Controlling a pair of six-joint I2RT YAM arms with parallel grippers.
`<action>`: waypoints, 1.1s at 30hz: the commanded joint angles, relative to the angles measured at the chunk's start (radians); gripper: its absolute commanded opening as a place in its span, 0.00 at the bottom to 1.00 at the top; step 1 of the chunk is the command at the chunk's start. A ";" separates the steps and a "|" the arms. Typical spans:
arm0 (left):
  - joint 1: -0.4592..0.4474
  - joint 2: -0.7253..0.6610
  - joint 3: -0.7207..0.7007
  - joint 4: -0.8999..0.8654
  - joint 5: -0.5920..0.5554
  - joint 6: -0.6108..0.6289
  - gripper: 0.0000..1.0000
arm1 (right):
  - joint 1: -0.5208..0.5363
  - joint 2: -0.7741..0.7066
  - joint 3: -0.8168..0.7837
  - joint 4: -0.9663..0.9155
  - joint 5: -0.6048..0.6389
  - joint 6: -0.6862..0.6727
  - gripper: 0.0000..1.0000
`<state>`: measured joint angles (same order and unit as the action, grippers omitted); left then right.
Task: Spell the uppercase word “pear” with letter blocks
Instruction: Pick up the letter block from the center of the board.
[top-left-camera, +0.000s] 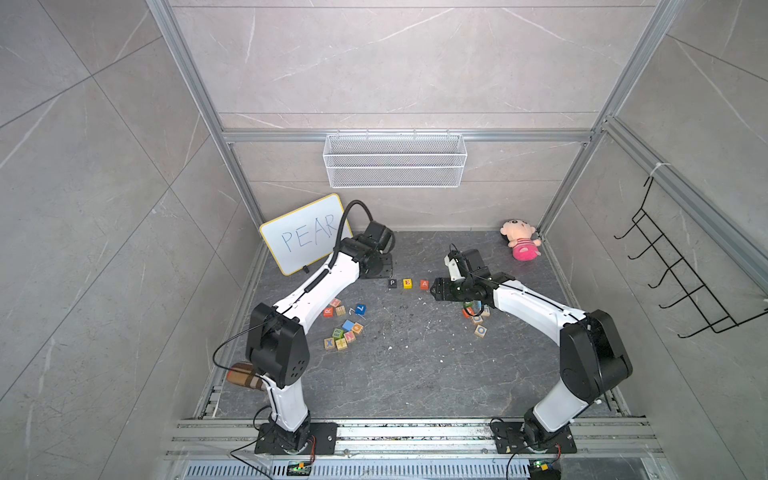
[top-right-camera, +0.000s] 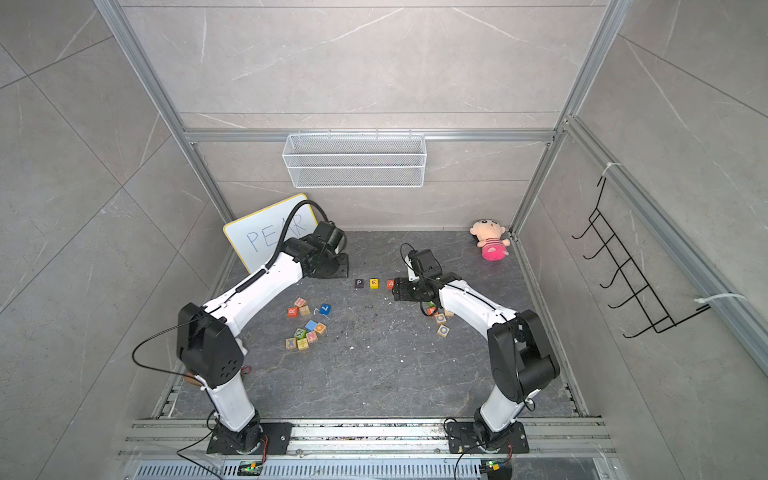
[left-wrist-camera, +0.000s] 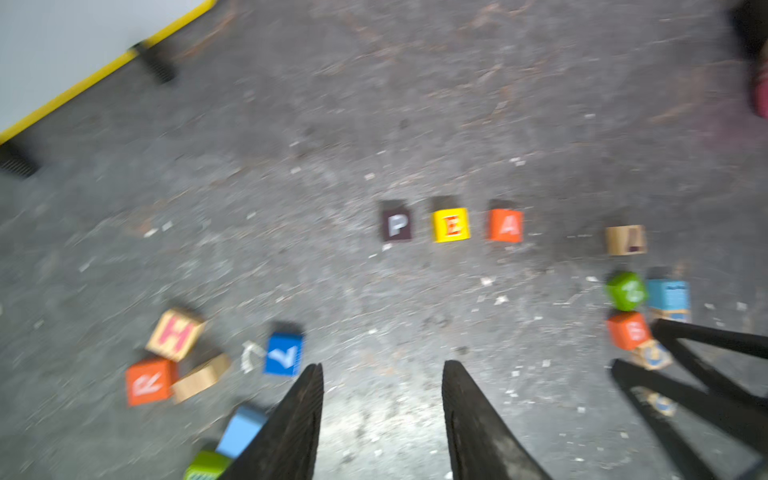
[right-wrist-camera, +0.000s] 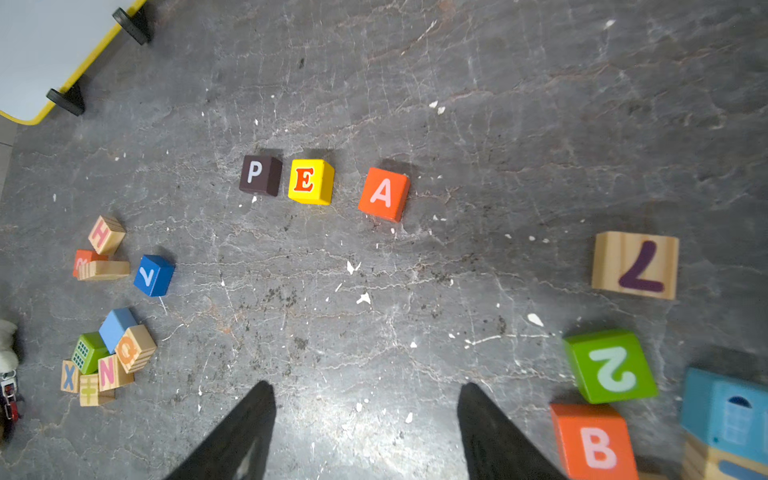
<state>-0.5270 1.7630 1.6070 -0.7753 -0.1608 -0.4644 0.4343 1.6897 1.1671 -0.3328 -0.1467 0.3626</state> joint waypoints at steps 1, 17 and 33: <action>0.065 -0.132 -0.101 0.022 -0.029 0.009 0.50 | 0.020 0.037 0.047 -0.031 -0.001 -0.021 0.72; 0.375 -0.322 -0.508 0.102 0.071 0.020 0.54 | 0.210 0.100 0.172 -0.080 0.032 -0.135 0.71; 0.421 -0.084 -0.514 0.207 0.167 0.054 0.63 | 0.286 0.138 0.226 -0.100 0.037 -0.160 0.71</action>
<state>-0.1062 1.6554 1.0615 -0.5934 -0.0250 -0.4183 0.7197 1.8164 1.3746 -0.4046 -0.1230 0.2237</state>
